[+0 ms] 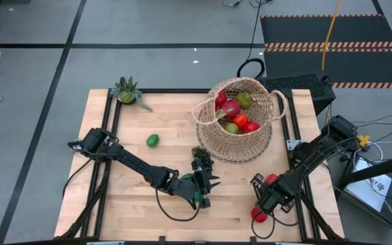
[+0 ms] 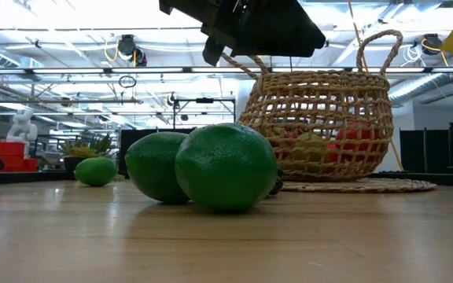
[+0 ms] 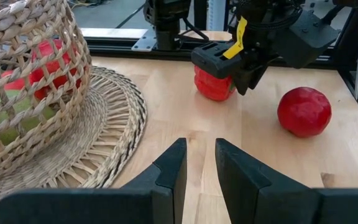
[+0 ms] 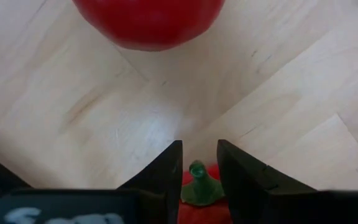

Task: Build produce basket
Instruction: Put the red bell pepper into the brown basket

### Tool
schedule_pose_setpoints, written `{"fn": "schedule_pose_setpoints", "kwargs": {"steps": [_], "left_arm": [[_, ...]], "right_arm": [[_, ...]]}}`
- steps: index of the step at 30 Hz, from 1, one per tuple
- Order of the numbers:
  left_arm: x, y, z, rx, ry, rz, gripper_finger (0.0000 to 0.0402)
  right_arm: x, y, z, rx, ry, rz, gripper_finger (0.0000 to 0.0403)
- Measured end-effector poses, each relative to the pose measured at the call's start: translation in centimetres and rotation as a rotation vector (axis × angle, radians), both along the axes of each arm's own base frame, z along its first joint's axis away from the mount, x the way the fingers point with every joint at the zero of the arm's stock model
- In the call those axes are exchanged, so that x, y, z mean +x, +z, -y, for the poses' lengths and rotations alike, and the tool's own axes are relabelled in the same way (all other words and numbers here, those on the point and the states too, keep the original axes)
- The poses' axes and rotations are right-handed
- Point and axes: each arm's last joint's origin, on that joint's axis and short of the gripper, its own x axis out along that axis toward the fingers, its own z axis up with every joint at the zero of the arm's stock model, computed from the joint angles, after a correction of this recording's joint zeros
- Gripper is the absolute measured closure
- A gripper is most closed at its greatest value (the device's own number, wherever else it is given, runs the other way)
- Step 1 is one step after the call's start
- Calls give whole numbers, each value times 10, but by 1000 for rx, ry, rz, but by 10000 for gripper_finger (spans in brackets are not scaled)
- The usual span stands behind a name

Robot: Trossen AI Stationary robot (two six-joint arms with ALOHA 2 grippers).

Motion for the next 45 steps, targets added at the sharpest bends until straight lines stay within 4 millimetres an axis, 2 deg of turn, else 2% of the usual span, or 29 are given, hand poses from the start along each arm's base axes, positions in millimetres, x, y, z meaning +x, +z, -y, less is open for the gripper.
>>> {"fn": "schedule_pose_setpoints", "kwargs": {"steps": [5,19,29,36,45], "left_arm": [[0,0,0,0,0,0,314],[0,0,0,0,0,0,314],[0,0,0,0,0,0,314],[0,0,0,-2,1,1,314],[0,0,0,-5,2,1,314]], "right_arm": [[0,0,0,0,10,1,316],[0,0,0,-1,54,-1,379],[0,2,1,-14,42,31,384],[-1,18,5,5,-4,128,385],[-3,50,11,94,-63,363,386]]}}
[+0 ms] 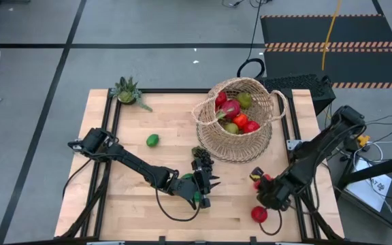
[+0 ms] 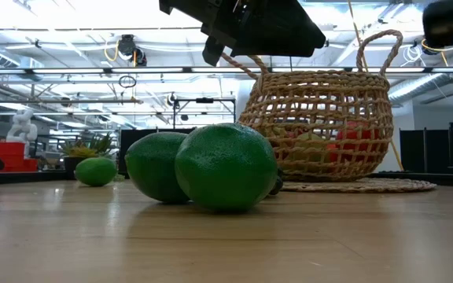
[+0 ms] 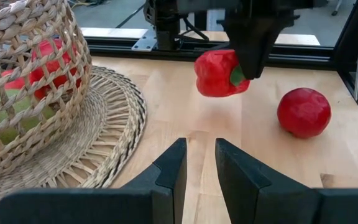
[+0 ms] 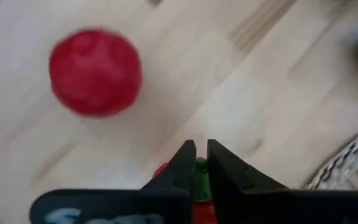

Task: Build produce basket
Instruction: Put the red bell pepper into the brown basket

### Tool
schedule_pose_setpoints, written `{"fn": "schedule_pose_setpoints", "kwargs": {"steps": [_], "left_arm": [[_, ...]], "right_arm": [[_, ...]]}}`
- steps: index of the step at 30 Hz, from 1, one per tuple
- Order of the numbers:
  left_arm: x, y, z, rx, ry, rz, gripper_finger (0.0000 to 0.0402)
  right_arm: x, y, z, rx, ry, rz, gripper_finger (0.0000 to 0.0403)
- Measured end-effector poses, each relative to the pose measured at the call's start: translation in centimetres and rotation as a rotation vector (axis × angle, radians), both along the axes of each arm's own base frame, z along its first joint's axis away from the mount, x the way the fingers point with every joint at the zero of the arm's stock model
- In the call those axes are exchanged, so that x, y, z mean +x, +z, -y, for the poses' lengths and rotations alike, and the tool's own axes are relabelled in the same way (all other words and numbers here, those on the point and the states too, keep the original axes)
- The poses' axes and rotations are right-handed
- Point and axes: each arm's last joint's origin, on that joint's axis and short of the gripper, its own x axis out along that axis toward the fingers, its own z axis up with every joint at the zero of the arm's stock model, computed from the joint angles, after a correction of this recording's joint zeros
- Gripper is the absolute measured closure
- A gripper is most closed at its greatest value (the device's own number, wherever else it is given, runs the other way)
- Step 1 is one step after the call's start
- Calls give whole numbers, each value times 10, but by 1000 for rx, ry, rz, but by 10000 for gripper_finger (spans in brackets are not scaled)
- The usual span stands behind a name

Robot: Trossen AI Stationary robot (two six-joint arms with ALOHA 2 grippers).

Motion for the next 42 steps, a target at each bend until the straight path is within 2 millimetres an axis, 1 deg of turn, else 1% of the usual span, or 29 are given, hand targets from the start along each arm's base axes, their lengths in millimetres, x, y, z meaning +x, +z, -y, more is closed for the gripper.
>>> {"fn": "schedule_pose_setpoints", "kwargs": {"steps": [8,19,23,27,36,42], "left_arm": [[0,0,0,-1,0,1,314],[0,0,0,-4,0,1,314],[0,0,1,-5,0,1,314],[0,0,1,-4,-1,1,314],[-2,0,4,-5,-9,1,314],[-2,0,4,-2,-10,1,314]], "right_arm": [[0,18,5,17,-46,171,384],[-1,35,10,61,-130,314,384],[-3,40,14,68,-221,371,384],[0,43,15,65,-314,451,384],[9,55,10,128,-380,617,385],[13,61,10,123,-486,733,385]]}}
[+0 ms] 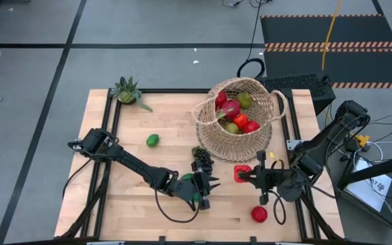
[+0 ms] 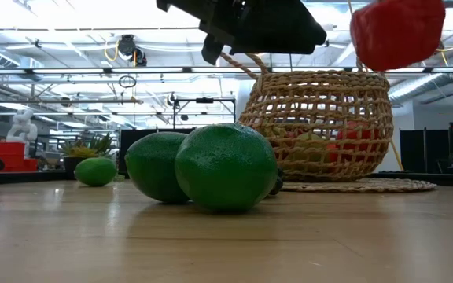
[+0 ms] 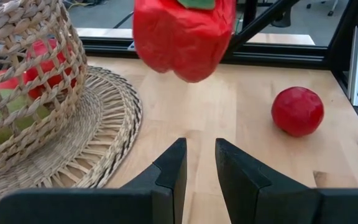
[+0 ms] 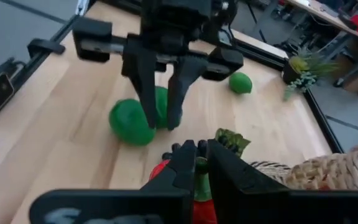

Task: Build produce basket
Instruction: Put the red bell pepper into the brown basket

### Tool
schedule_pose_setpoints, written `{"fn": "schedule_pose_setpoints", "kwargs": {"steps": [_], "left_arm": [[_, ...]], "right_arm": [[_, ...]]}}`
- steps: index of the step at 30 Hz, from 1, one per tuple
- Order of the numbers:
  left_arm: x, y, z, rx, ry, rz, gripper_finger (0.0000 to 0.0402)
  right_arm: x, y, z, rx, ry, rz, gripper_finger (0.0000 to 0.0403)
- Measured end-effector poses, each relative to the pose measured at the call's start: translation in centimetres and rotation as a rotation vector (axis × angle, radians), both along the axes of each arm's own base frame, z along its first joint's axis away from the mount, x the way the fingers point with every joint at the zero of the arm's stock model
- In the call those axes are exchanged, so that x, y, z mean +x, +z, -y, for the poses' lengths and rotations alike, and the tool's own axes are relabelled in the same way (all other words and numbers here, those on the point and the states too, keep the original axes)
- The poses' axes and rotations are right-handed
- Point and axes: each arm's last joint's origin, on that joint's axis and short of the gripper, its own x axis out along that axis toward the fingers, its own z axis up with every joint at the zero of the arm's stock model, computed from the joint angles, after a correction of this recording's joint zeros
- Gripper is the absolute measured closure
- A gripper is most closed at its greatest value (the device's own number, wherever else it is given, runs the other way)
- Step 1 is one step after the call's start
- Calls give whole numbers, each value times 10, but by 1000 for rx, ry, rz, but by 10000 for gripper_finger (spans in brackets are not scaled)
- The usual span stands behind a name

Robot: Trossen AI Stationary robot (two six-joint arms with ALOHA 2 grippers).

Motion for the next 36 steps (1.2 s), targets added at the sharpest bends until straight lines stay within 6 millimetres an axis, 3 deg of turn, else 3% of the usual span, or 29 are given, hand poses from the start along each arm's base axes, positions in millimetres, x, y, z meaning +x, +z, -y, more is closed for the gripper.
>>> {"fn": "schedule_pose_setpoints", "kwargs": {"steps": [8,21,27,36], "left_arm": [[0,0,1,-2,-2,3,314],[0,1,0,-8,1,12,314],[2,3,0,-18,2,36,314],[3,4,-3,-24,12,48,314]], "right_arm": [[-2,8,9,67,-26,55,385],[-25,-1,42,223,-19,266,385],[-34,2,51,277,63,369,385],[-47,-10,62,277,81,478,385]]}}
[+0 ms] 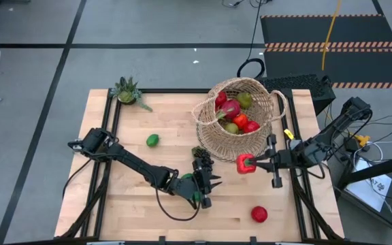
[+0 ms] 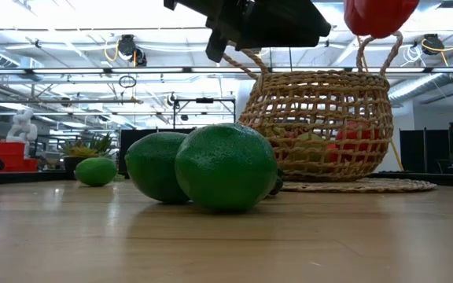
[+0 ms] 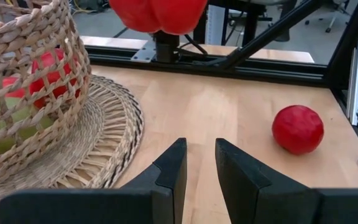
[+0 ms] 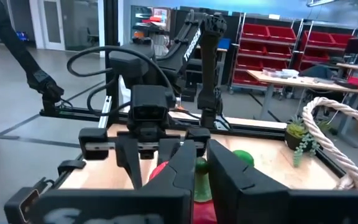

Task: Build produce basket
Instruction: Put the red bell pepper into the brown basket

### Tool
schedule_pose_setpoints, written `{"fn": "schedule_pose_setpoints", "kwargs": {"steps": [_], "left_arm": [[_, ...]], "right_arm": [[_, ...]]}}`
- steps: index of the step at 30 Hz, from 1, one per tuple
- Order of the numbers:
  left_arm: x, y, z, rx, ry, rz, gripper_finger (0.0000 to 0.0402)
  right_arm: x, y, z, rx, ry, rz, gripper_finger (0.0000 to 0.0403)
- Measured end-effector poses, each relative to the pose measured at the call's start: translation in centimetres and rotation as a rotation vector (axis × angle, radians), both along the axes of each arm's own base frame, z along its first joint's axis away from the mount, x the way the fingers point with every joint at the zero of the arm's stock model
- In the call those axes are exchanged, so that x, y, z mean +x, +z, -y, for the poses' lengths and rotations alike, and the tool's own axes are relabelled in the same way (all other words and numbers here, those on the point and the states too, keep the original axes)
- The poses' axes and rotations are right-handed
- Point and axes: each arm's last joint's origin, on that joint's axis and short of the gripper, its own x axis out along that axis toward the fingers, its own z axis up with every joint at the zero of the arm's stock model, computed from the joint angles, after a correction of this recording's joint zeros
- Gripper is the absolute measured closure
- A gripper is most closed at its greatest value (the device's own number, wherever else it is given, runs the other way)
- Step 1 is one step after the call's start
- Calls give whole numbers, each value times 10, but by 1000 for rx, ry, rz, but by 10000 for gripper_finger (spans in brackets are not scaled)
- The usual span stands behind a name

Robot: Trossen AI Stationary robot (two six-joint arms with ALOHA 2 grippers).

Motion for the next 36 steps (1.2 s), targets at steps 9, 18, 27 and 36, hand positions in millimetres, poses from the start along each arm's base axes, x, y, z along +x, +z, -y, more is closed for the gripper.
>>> {"fn": "schedule_pose_setpoints", "kwargs": {"steps": [9,18,27,36], "left_arm": [[0,0,0,0,0,0,314],[0,0,0,-3,1,0,314],[0,0,0,-7,2,1,314],[1,0,-1,-7,6,1,314]], "right_arm": [[-2,-1,2,-113,2,15,382],[-3,2,3,-292,0,43,382],[-5,5,4,-559,-8,75,382],[-5,5,4,-760,-11,84,382]]}}
